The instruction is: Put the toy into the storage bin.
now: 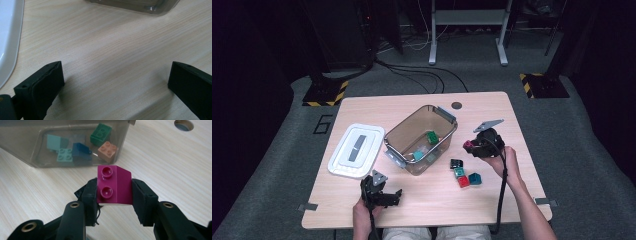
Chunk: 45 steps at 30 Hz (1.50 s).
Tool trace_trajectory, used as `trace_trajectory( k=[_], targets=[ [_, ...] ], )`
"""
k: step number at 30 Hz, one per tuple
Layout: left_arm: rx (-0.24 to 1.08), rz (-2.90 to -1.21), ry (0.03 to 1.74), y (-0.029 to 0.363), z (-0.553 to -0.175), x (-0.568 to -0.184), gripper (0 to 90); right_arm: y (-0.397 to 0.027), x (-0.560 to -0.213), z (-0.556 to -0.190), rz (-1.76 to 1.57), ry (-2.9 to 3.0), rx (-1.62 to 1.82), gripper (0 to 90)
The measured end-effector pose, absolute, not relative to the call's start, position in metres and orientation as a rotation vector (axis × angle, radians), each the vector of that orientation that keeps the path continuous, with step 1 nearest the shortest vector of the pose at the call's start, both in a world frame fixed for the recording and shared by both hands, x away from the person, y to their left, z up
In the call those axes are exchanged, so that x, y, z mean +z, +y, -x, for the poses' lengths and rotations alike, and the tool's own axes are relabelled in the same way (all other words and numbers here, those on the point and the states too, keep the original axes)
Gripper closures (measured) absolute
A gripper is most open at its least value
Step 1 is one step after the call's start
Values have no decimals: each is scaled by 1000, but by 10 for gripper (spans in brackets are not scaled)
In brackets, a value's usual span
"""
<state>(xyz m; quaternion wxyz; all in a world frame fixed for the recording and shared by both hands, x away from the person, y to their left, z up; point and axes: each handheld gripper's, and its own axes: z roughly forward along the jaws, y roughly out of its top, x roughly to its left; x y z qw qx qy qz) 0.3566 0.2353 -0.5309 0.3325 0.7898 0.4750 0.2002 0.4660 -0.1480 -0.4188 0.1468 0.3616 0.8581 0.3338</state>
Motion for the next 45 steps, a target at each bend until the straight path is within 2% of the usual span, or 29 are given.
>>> trace_trajectory(
  k=[45],
  targets=[
    [525,-2055,1240,235,-357,-531,1,-125,-361,-491,-977,2426,1045,585]
  ],
)
